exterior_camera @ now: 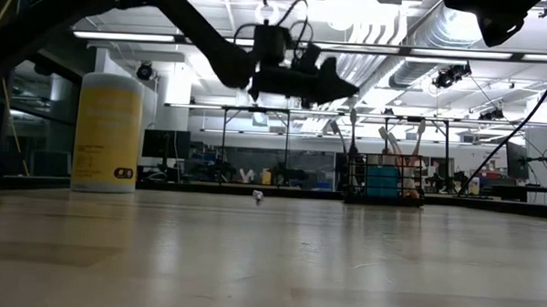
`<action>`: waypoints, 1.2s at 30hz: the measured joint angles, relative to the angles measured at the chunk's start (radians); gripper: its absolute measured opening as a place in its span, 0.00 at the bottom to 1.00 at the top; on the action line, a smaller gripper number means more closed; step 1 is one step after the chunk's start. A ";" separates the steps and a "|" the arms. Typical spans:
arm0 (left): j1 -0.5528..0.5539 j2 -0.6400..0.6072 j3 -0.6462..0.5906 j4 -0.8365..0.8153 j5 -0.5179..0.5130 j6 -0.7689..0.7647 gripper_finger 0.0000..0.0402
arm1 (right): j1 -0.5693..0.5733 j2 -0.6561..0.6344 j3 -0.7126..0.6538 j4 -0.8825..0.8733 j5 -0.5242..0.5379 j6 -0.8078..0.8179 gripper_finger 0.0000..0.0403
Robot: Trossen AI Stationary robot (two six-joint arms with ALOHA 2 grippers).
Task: Pick & Place toothbrushing station
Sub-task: Put the violet toothbrush into the black wire organizer
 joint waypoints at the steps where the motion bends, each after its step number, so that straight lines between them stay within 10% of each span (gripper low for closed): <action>1: -0.003 -0.018 0.000 -0.030 0.012 -0.005 0.34 | 0.000 0.000 0.000 -0.001 0.000 0.004 0.30; 11: -0.133 -0.226 0.002 -0.843 -0.029 0.072 0.30 | -0.012 0.083 0.000 -0.014 0.002 0.026 0.30; 16: -0.223 -0.238 0.001 -1.141 -0.419 -0.072 0.30 | -0.052 0.134 0.000 -0.039 0.002 0.087 0.30; 20: -0.216 -0.231 0.001 -1.225 -0.623 -0.285 0.30 | -0.072 0.151 0.000 -0.072 0.000 0.156 0.30; 36: -0.116 -0.121 0.001 -1.270 -0.522 -0.766 0.37 | -0.073 0.152 0.000 -0.112 -0.015 0.167 0.30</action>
